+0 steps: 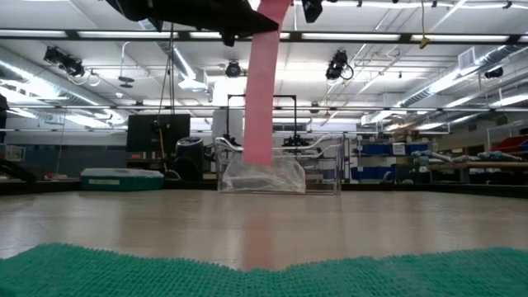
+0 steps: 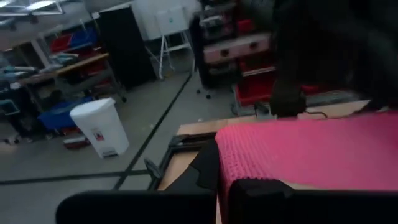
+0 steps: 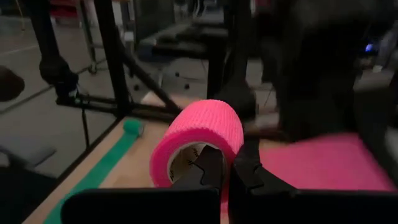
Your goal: Roll bandage
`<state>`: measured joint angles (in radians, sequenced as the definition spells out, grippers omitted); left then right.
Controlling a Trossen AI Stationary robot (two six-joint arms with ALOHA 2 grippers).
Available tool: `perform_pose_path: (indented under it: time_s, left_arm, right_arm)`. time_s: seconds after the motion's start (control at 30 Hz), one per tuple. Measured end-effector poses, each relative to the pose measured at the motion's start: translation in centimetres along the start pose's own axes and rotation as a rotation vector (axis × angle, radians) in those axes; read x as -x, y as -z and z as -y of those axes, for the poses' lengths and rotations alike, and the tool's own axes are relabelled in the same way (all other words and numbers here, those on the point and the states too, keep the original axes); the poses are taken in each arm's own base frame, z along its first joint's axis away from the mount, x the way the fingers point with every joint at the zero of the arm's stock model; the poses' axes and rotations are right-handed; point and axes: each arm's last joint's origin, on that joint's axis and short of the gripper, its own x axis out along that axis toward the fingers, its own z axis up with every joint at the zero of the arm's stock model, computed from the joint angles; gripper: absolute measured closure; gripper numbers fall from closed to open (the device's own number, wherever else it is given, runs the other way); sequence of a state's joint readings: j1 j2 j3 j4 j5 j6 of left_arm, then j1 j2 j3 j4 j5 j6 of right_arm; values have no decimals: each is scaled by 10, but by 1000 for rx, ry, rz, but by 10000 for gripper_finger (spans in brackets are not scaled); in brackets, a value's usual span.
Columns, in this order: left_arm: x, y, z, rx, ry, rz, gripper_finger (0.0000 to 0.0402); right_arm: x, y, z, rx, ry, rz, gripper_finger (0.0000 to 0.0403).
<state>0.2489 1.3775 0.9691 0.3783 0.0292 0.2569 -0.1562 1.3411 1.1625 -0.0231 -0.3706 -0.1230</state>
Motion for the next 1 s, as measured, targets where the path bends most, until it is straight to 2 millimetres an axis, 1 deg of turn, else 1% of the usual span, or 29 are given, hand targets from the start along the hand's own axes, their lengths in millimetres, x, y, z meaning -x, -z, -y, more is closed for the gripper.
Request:
perform_pose_path:
  time_s: [0.13, 0.27, 0.4, 0.63, 0.7, 0.77, 0.93, 1.0]
  left_arm:
    - [5, -4, 1, -1, 44, 10, 394]
    - [9, -8, 2, -1, 78, 23, 394]
    - [9, -9, 5, 1, 107, 34, 394]
    - [9, -9, 12, 1, 133, 23, 389]
    - [9, -10, 13, -3, 120, 21, 376]
    - [9, -9, 14, -14, 97, 10, 351]
    - [9, -9, 14, -59, -23, -28, 267]
    - [9, -8, 13, -67, -58, -40, 239]
  right_arm:
    - [1, 4, -1, -35, -2, -18, 403]
    - [-1, 15, -1, -70, -3, -37, 403]
    - [-8, 30, 0, -91, -1, -57, 403]
    - [-5, 41, 13, -105, 49, -60, 403]
    - [-3, 40, 15, -102, 57, -51, 403]
    - [-3, 40, 16, -103, 56, -52, 403]
    - [-4, 41, 14, -103, 47, -57, 403]
    - [-5, 41, 11, -102, 37, -62, 403]
